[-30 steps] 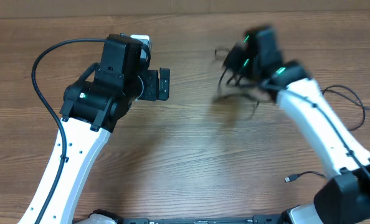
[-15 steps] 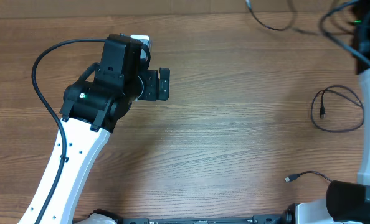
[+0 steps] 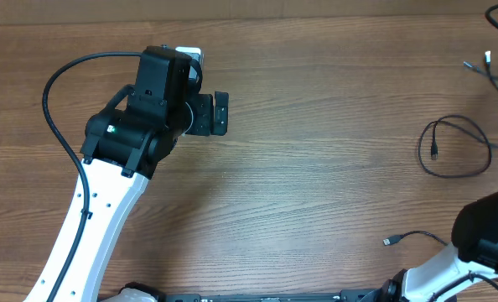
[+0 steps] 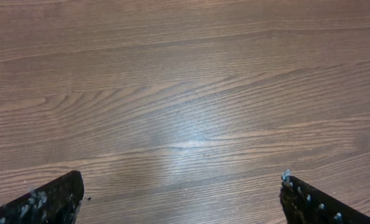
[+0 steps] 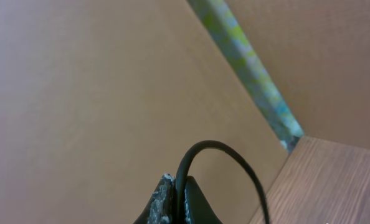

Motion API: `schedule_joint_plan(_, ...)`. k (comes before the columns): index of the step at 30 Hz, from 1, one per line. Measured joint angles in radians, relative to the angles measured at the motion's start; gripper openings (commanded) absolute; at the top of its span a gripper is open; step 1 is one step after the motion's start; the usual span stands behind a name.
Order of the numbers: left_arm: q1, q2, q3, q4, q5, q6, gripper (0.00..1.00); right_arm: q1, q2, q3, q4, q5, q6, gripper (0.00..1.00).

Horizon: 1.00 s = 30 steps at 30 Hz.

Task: Untangle cables
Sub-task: 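Lift the grasped cable up and carry it to the upper right, then lower the cable onto the upper-right pile and open the right gripper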

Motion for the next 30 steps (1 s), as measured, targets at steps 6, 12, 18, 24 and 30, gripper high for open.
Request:
schedule_joint_plan(6,0.0,0.0,0.0,0.0,0.0,0.0,1.0,-0.013,0.082,0.0,-0.014,-0.008,0.0,0.04)
schedule_joint_plan(12,0.0,0.0,0.0,0.0,0.0,0.0,1.0,-0.012,0.212,0.001,-0.109,-0.057,0.001,0.66)
schedule_joint_plan(18,0.0,0.0,0.0,0.0,0.0,0.0,1.0,-0.011,0.269,0.001,-0.18,-0.093,-0.015,1.0)
schedule_joint_plan(24,0.0,0.0,0.0,0.0,0.0,0.0,1.0,-0.011,0.269,0.001,-0.177,-0.192,-0.082,1.0)
schedule_joint_plan(30,0.0,0.0,0.0,0.0,0.0,0.0,1.0,-0.011,0.194,0.001,-0.239,-0.32,-0.185,1.0)
